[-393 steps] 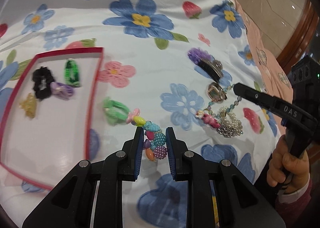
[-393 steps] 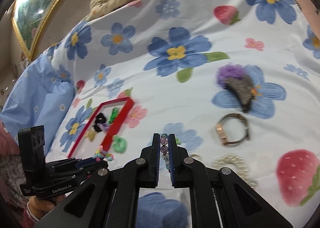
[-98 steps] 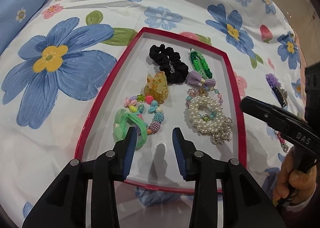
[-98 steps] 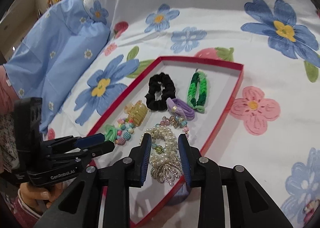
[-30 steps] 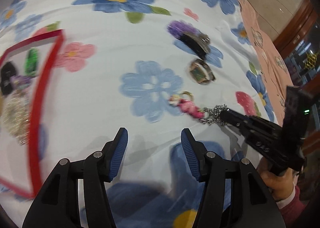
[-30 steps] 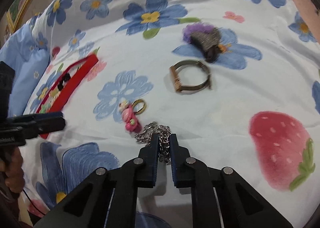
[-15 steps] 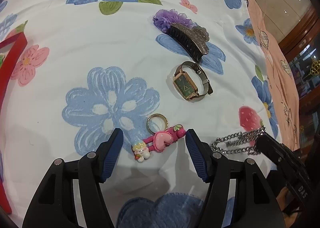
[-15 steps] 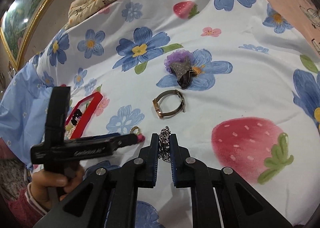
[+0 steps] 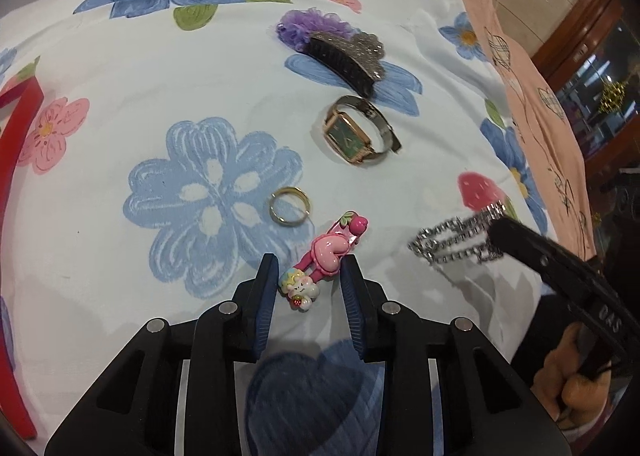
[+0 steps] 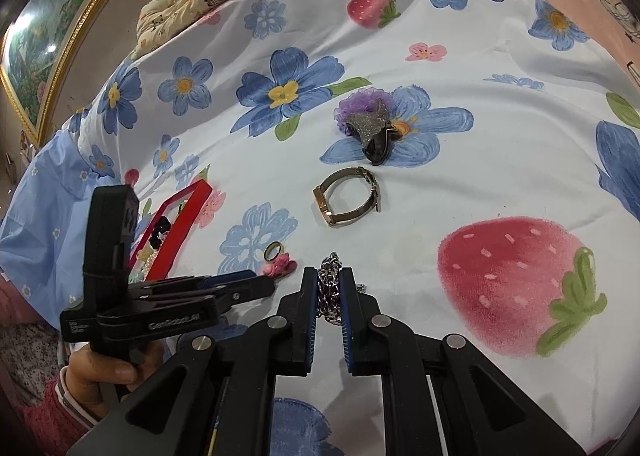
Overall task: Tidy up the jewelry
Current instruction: 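Carry the pink charm and silver chain into the red tray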
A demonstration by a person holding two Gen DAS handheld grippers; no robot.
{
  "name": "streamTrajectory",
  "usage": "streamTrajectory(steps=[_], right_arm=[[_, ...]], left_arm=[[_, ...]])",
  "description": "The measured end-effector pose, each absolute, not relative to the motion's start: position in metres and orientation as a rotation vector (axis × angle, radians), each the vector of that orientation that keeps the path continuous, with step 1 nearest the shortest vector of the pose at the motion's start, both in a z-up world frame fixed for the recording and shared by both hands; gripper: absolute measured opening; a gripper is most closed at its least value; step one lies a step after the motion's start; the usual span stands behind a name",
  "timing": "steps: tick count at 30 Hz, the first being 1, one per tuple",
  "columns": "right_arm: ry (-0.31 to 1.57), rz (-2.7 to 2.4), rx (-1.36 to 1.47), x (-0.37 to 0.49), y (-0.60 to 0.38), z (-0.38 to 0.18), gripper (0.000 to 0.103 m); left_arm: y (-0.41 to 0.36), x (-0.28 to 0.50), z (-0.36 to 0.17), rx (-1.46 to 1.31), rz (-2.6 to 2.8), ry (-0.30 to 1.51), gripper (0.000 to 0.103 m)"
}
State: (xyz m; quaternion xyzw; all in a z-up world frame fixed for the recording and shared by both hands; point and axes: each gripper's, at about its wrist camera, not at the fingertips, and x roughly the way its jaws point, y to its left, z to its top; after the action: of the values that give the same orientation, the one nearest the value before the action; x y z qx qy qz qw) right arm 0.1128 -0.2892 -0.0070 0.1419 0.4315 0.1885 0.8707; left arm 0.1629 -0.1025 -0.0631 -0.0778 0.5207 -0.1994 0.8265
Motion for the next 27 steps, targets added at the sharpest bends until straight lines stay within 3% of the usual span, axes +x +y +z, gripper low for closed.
streamTrajectory(steps=[12, 27], right_arm=[[0.866, 0.436, 0.286, 0.109, -0.274, 0.011, 0.01], [0.852, 0.611, 0.208, 0.107, -0.183, 0.032, 0.01]], left_arm=[[-0.056, 0.129, -0.03, -0.194, -0.366, 1.012, 0.03], [0.046, 0.086, -0.011, -0.288, -0.189, 0.929, 0.03]])
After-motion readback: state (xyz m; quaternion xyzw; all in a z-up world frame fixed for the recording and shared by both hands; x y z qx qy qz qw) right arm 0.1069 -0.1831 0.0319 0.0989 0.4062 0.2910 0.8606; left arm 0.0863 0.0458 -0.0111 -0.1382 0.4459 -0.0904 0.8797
